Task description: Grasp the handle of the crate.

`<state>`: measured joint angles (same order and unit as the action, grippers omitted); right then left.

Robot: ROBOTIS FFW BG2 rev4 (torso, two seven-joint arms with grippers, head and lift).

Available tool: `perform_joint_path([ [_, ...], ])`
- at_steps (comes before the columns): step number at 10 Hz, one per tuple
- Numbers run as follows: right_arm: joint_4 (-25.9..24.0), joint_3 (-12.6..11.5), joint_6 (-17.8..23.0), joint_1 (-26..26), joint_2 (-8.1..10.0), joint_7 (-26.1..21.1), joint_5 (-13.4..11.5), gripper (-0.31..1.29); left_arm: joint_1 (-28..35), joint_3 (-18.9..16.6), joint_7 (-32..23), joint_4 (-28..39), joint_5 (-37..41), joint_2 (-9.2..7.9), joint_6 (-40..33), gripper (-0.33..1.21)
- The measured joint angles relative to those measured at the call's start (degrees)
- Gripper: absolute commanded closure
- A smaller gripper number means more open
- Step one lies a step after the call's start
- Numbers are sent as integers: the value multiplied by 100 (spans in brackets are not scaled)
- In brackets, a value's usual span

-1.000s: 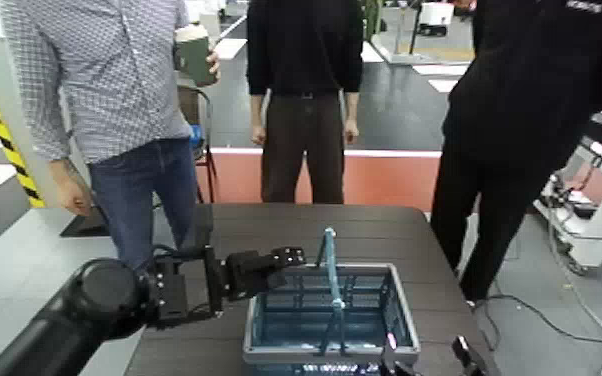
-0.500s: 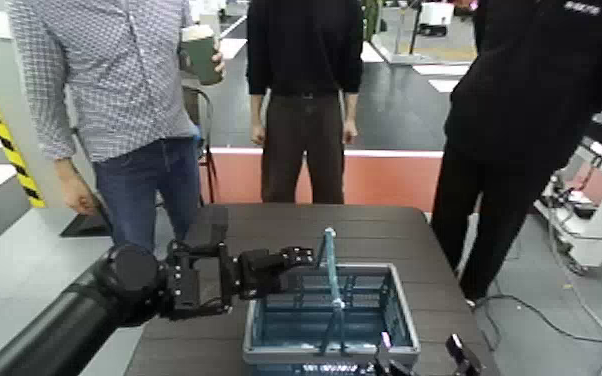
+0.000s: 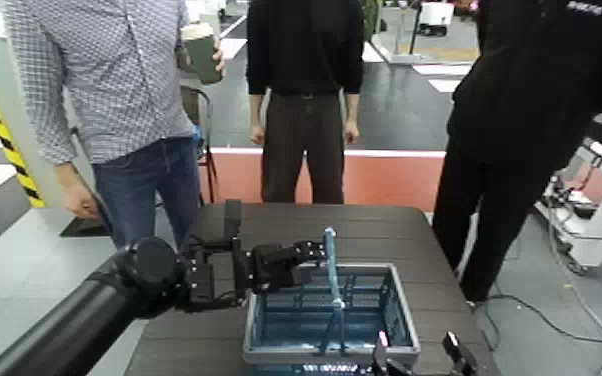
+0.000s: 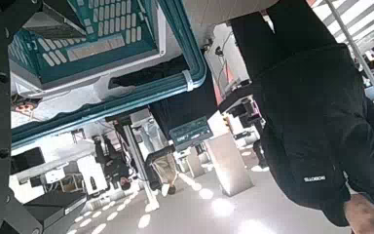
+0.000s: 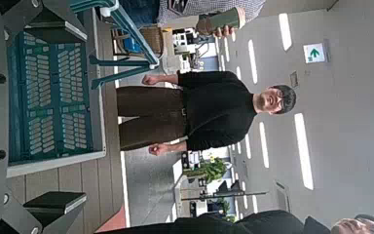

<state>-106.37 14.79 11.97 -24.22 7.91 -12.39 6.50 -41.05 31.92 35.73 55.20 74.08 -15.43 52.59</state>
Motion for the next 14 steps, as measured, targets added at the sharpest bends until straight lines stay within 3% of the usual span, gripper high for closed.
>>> perform_joint_path([
  [8,28,7,-10,30,0,34,18,15,-100,305,-49,-169,452,263,5,21],
  [9,35,7,-4,32,2,35,18,15,-118,362,-49,-206,509,268,-7,38],
  [10,44,8,5,39,6,43,23,15,-138,439,-41,-240,621,269,-23,69],
  [12,54,10,15,48,15,43,35,15,-174,522,-37,-293,725,280,-60,100],
  [14,55,14,17,55,18,50,42,15,-192,545,-2,-320,747,278,-82,113],
])
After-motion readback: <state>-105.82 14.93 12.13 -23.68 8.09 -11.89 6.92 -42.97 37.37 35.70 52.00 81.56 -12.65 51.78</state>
